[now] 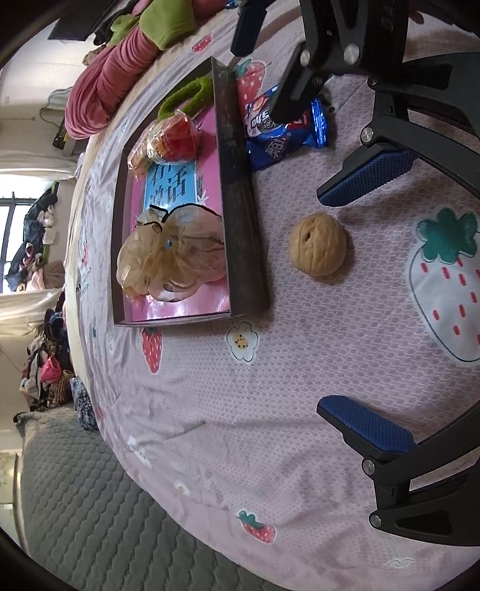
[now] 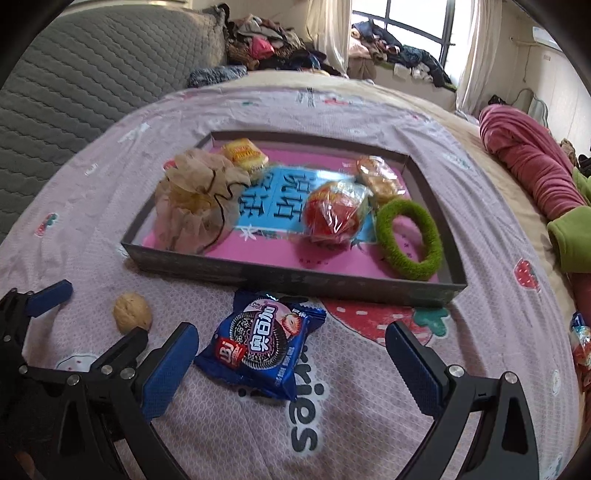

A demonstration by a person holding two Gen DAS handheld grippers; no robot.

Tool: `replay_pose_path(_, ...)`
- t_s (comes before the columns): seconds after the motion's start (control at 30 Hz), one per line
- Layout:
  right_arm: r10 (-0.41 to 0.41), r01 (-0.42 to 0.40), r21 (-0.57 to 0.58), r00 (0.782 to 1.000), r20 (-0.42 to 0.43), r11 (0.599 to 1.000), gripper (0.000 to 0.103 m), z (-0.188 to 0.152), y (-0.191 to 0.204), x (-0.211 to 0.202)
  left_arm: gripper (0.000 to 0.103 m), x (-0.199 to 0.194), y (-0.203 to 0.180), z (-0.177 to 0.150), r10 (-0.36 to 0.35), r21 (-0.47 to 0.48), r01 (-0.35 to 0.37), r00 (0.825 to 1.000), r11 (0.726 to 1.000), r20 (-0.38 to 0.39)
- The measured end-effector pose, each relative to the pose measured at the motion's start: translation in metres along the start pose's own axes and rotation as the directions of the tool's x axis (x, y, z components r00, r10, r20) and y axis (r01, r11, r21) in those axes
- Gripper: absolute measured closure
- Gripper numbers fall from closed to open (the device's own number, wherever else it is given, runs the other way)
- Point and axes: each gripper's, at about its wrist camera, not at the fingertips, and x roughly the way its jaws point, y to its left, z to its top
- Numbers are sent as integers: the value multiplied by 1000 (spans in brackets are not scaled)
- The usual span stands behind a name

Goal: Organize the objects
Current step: 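Grasp the walnut with the left gripper while the right grasps the blue cookie pack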

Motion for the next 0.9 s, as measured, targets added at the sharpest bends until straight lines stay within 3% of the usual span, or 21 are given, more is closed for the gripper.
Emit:
replay_pose_path(0.33,-11,14,39,998,-66,999,2,8,3,21,3,10,0,4,-36,0,36,999,999,-3)
replay_pose_path(0.53,18,-14,34,995,-101,999,24,7,7,31,12,15,-1,3,-45,-2,45,999,999,-15)
replay_pose_path(0.83,44,-41,31,993,-107,999,33,5,8,37,42,13,-12,3,-66,32,67,998,997,-14)
replay_pose_path(0.9,55,-53,16,993,-104,998,42,5,10,37,47,12,-15,2,-69,45,70,998,997,-13)
